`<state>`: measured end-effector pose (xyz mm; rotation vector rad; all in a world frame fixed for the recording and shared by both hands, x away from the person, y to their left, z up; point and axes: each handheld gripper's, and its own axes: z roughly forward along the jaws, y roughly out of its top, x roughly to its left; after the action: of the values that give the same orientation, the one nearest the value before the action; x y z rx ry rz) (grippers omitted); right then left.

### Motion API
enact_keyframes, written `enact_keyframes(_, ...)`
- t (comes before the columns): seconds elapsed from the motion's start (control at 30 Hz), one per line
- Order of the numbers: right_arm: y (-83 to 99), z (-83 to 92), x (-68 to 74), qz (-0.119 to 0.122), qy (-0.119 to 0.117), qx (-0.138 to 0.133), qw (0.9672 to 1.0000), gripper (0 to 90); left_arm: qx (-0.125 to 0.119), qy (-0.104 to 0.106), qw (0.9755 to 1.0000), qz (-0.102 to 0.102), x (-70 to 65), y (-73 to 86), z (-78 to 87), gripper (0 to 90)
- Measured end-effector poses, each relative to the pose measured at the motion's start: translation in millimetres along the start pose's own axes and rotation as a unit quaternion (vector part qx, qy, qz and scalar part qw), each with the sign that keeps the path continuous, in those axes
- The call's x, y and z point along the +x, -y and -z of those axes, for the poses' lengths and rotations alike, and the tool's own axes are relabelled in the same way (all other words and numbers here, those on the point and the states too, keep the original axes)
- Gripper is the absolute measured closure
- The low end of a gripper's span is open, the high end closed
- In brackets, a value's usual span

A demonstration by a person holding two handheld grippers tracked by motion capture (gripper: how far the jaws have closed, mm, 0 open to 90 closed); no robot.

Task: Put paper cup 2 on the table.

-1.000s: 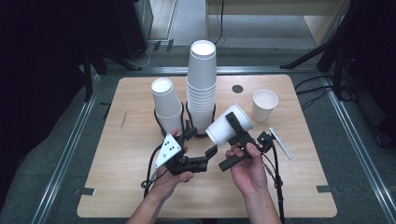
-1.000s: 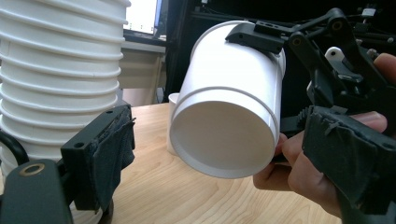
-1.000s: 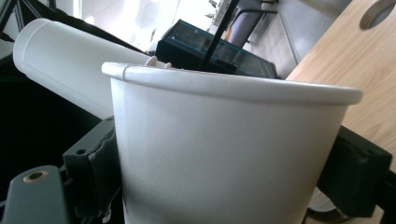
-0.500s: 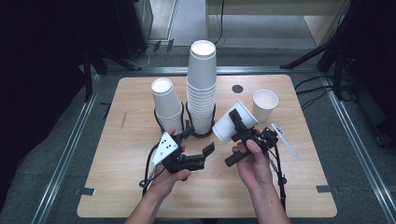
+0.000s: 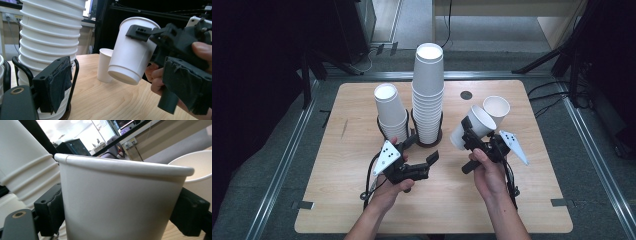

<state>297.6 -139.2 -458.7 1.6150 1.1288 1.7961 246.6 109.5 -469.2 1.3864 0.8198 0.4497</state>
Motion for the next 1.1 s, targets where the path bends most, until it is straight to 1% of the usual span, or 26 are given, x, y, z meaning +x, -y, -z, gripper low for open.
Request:
enact_keyframes(0.13, 1.9, -3.6, -2.8, 0.028, 0.007, -0.002, 0.9996, 13.0, 0.001, -0.001, 1.0000, 0.001, 0.7, 0.2, 0.0, 9.7)
enact_keyframes(0.2, 2.9, -5.4, -2.9, 0.047, 0.010, -0.005, 0.9988, 13.0, 0.002, -0.003, 1.0000, 0.001, 1.3, 0.6, -0.1, 9.7)
enact_keyframes(0.23, 3.3, -6.3, -3.0, 0.060, 0.010, -0.008, 0.9981, 13.0, 0.002, -0.004, 1.0000, 0.000, 1.4, 1.0, -0.3, 9.7)
enact_keyframes(0.3, 4.1, -7.8, -2.8, 0.079, 0.013, -0.010, 0.9967, 13.0, 0.003, -0.004, 1.0000, 0.000, 1.9, 1.6, -0.5, 9.7)
enact_keyframes(0.33, 5.0, -9.1, -2.6, 0.101, 0.017, -0.015, 0.9946, 13.0, 0.003, -0.005, 1.0000, 0.000, 2.3, 1.9, -0.5, 9.7)
enact_keyframes(0.37, 5.5, -10.1, -2.5, 0.113, 0.019, -0.016, 0.9933, 13.0, 0.004, -0.007, 1.0000, -0.001, 2.8, 2.2, -0.6, 9.7)
enact_keyframes(0.47, 5.9, -12.7, -2.6, 0.132, 0.019, -0.022, 0.9909, 13.0, 0.004, -0.008, 1.0000, 0.000, 3.7, 2.2, -0.4, 9.7)
enact_keyframes(0.53, 6.7, -14.8, -3.6, 0.148, 0.023, -0.023, 0.9884, 13.0, 0.004, -0.008, 1.0000, 0.001, 4.4, 2.0, -0.1, 9.7)
enact_keyframes(0.6, 7.2, -17.0, -5.5, 0.154, 0.028, -0.023, 0.9874, 13.0, 0.004, -0.010, 0.9999, 0.002, 5.0, 2.2, -0.2, 9.7)
enact_keyframes(0.7, 8.2, -20.6, -8.9, 0.168, 0.033, -0.025, 0.9848, 13.0, 0.004, -0.009, 0.9999, 0.006, 5.9, 2.8, -0.3, 9.7)
enact_keyframes(0.73, 8.4, -22.0, -10.4, 0.178, 0.037, -0.027, 0.9830, 13.0, 0.006, -0.010, 0.9999, 0.004, 6.4, 3.0, -0.3, 9.7)
enact_keyframes(0.83, 9.8, -25.8, -14.0, 0.197, 0.042, -0.031, 0.9789, 13.0, 0.004, -0.009, 0.9999, 0.006, 6.7, 3.3, -0.5, 9.7)
enact_keyframes(0.87, 10.6, -26.8, -15.1, 0.206, 0.044, -0.032, 0.9771, 13.0, 0.005, -0.010, 0.9999, 0.005, 6.8, 3.4, -0.5, 9.7)
enact_keyframes(0.9, 11.8, -28.2, -15.9, 0.218, 0.045, -0.035, 0.9743, 13.0, 0.006, -0.010, 0.9999, 0.005, 7.0, 3.4, -0.6, 9.8)
enact_keyframes(0.97, 16.7, -30.7, -17.1, 0.257, 0.047, -0.036, 0.9646, 13.1, 0.006, -0.011, 0.9999, 0.005, 7.4, 3.8, -0.8, 9.8)
enact_keyframes(1.1, 23.4, -33.4, -18.0, 0.277, 0.038, -0.040, 0.9592, 13.1, 0.007, -0.007, 0.9999, 0.009, 8.4, 4.2, -0.6, 9.8)
